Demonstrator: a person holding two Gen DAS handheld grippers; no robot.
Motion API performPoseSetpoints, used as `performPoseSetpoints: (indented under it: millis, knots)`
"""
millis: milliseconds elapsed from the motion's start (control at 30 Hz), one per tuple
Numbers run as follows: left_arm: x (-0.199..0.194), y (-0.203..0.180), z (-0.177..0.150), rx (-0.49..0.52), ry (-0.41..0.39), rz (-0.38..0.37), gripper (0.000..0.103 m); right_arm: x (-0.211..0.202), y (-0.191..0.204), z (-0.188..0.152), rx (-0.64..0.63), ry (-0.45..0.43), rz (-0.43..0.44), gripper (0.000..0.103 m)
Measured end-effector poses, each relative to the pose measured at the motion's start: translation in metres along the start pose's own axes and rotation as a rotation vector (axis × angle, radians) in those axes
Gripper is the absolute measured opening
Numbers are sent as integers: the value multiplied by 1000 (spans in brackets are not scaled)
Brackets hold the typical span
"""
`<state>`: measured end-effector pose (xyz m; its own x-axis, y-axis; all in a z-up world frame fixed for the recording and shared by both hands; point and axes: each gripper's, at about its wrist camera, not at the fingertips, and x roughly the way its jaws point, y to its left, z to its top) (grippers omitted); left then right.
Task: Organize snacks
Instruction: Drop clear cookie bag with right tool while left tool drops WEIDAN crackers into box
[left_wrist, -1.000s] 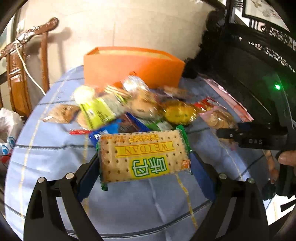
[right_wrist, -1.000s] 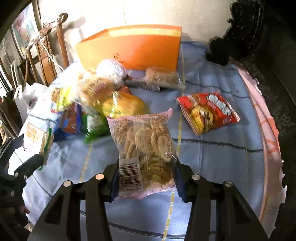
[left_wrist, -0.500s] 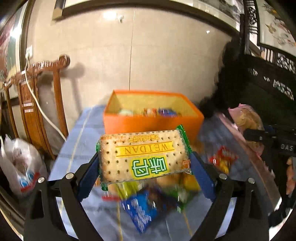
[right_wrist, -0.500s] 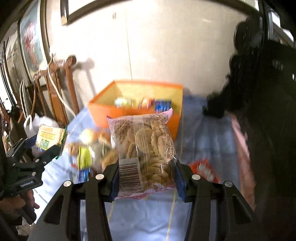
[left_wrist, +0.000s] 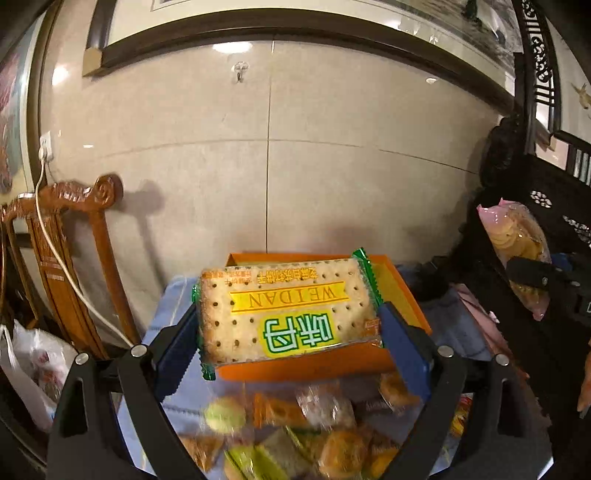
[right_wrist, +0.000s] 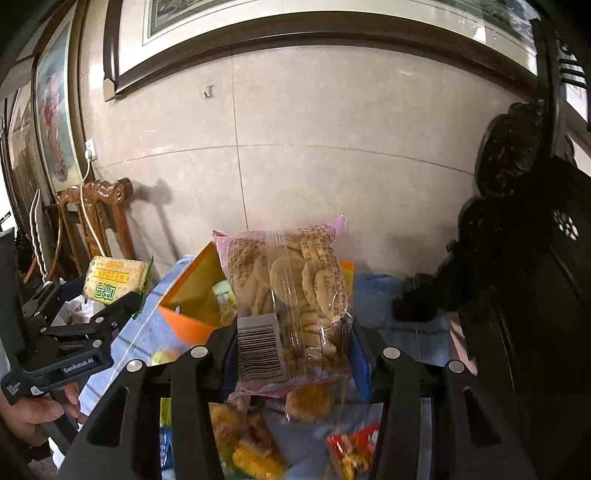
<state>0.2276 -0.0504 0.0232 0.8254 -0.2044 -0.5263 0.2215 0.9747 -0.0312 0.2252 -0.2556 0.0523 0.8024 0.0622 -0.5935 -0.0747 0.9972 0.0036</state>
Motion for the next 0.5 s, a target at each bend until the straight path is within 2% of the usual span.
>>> performPoseSetpoints:
  millis: [267, 333, 400, 500]
  knots:
    - [58, -2, 40, 23, 19, 28, 91, 52, -1, 50, -10, 5, -14, 49]
    - [82, -1, 51, 8, 52, -8, 92, 72, -2, 61, -13, 43, 5, 59]
    - [103, 4, 58, 7, 98, -17, 93, 96, -3, 68, -41, 87, -53, 71]
    - [110, 15, 57, 17, 90, 7, 95, 100, -8, 62, -53, 86, -94, 72]
